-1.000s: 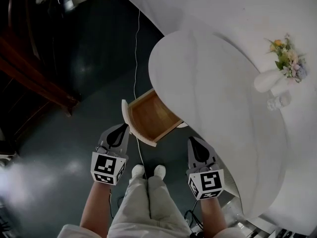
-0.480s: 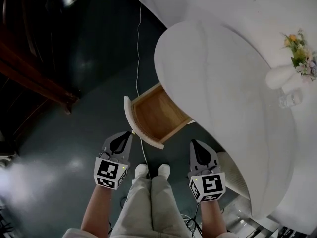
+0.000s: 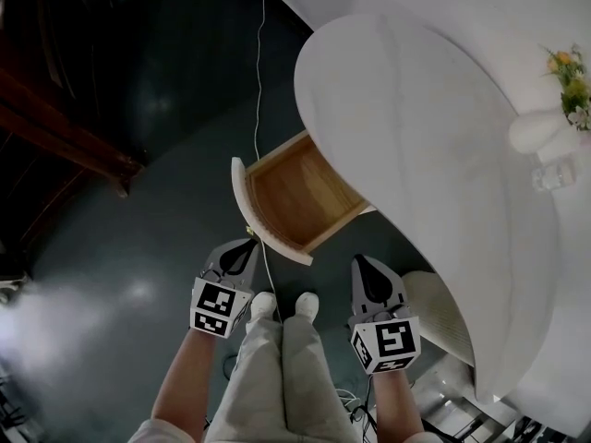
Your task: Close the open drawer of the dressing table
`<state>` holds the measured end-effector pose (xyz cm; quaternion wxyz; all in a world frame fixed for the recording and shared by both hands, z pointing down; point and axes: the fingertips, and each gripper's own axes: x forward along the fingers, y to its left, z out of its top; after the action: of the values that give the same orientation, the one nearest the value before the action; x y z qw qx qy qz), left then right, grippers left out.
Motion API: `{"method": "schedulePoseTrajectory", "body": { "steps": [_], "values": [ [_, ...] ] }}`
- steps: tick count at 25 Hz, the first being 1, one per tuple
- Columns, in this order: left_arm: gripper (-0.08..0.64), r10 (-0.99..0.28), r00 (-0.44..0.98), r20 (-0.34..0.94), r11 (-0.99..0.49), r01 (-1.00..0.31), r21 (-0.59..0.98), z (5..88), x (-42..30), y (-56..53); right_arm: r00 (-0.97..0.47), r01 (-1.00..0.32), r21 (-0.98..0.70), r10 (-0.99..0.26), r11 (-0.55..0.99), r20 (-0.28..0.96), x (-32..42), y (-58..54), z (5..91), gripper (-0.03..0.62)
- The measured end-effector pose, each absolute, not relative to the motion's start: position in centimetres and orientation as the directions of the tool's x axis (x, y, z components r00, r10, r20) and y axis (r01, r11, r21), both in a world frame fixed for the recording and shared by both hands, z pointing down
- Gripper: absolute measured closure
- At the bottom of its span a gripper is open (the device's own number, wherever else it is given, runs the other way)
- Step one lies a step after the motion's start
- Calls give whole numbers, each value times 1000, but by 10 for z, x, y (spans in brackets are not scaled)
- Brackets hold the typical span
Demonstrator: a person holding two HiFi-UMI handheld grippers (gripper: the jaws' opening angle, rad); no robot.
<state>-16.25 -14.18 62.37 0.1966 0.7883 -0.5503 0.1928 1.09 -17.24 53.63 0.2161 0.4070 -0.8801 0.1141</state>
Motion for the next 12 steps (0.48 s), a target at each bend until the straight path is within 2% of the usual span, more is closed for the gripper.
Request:
{"method": "schedulePoseTrajectory", "body": {
  "steps": [12],
  "values": [
    [541, -811, 334, 480, -317, -941, 119, 634, -151, -159, -595, -751, -36, -651, 660, 472, 12, -165, 544, 595]
  ]
}}
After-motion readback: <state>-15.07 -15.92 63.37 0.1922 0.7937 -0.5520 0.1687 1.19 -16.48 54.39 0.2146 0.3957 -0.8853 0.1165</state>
